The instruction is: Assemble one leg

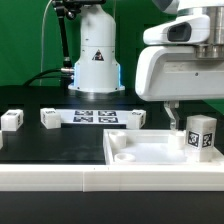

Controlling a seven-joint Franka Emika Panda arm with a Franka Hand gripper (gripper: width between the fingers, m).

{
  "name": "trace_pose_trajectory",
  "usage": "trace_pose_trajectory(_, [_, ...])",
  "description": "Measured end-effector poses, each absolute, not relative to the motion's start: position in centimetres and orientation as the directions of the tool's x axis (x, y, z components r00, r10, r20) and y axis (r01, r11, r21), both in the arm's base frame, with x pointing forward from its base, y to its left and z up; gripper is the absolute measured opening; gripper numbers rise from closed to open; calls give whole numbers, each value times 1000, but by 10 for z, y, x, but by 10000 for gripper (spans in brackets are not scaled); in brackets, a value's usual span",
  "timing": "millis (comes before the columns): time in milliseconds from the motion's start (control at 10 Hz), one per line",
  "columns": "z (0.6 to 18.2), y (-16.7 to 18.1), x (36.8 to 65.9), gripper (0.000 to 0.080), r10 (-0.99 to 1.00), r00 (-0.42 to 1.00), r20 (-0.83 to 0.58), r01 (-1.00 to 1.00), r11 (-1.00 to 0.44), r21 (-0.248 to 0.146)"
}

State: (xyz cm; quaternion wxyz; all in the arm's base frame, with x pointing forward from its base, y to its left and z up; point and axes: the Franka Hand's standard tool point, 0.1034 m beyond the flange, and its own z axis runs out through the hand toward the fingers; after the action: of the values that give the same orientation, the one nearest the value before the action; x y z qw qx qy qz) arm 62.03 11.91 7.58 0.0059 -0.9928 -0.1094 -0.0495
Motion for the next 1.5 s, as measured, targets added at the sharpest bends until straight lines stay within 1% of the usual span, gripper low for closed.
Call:
trace_pose_trajectory(100, [76, 118, 620, 648, 219, 971, 99, 220, -975, 0])
trace_pose_trajectory(200, [76, 118, 620, 530, 219, 971, 99, 220, -976, 0])
trace_pose_trajectory(300, [75, 118, 620, 530, 219, 971, 99, 220, -976, 0])
trace_pose_trajectory(400, [75, 118, 620, 377, 208, 973, 99, 209, -978, -2])
trace_pose_trajectory(500, [75, 118, 620, 377, 193, 976, 99, 194, -981, -3])
trace_pose_trajectory(600, [75, 118, 620, 289, 169, 981, 99, 170, -985, -7])
trace_pose_trajectory(700, [75, 118, 620, 289, 92, 991, 98, 94, -995, -16])
trace_pose_trajectory(800, [75, 119, 620, 289, -48, 994, 95, -45, -998, -37])
trace_pose_trajectory(900, [75, 120, 620, 289, -143, 985, 95, -139, -989, -47])
trace_pose_trajectory(1100, [75, 119, 620, 289, -369, 926, 83, -364, -929, -69])
trace_pose_trajectory(1200, [75, 119, 620, 290, -438, 896, 78, -432, -899, -75])
trace_pose_trajectory(1400, [75, 120, 620, 291, -698, 714, 55, -693, -715, -93])
trace_pose_trajectory(1500, [75, 120, 620, 291, -802, 595, 46, -796, -597, -97])
